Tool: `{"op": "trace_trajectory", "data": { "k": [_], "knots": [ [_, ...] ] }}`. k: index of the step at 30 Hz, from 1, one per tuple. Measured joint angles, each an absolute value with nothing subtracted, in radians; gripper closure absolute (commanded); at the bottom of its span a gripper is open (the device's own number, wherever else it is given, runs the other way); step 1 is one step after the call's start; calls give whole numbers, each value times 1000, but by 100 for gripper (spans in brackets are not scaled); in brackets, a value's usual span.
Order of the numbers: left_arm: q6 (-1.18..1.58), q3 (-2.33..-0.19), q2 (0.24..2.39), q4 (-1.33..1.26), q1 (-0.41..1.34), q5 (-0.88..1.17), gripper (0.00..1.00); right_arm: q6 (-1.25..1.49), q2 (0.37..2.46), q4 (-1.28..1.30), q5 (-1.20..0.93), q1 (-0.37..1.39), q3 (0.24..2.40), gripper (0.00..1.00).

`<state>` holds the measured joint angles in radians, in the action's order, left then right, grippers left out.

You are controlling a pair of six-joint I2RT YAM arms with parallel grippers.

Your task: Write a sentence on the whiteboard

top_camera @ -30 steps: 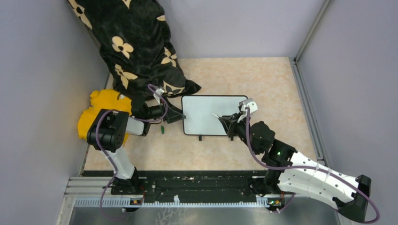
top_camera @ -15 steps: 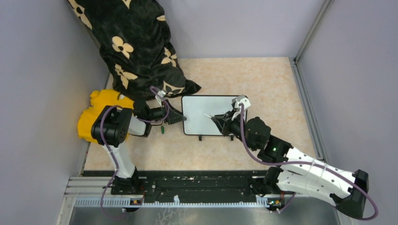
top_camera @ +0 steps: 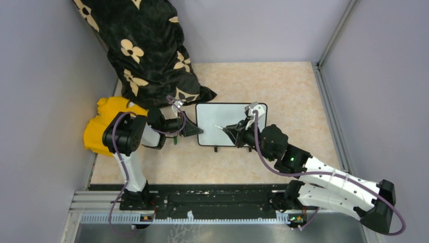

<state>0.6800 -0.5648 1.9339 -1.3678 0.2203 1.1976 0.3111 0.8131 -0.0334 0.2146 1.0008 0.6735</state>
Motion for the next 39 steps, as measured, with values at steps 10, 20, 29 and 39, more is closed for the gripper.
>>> {"op": "trace_trajectory", "data": {
  "k": [10,20,29,39],
  "knots": [
    [675,-566,1951,-1359,223,1199,73,317,824,-41,211,1002,675,100],
    [664,-567,1951,-1361,223,1199,81,319,841,-46,208,1002,675,100],
    [640,-570,1953,-1362,225,1204,86,318,848,-60,206,1006,676,100],
    [629,-570,1954,-1362,225,1206,90,315,862,-60,255,1021,719,100]
  ]
}}
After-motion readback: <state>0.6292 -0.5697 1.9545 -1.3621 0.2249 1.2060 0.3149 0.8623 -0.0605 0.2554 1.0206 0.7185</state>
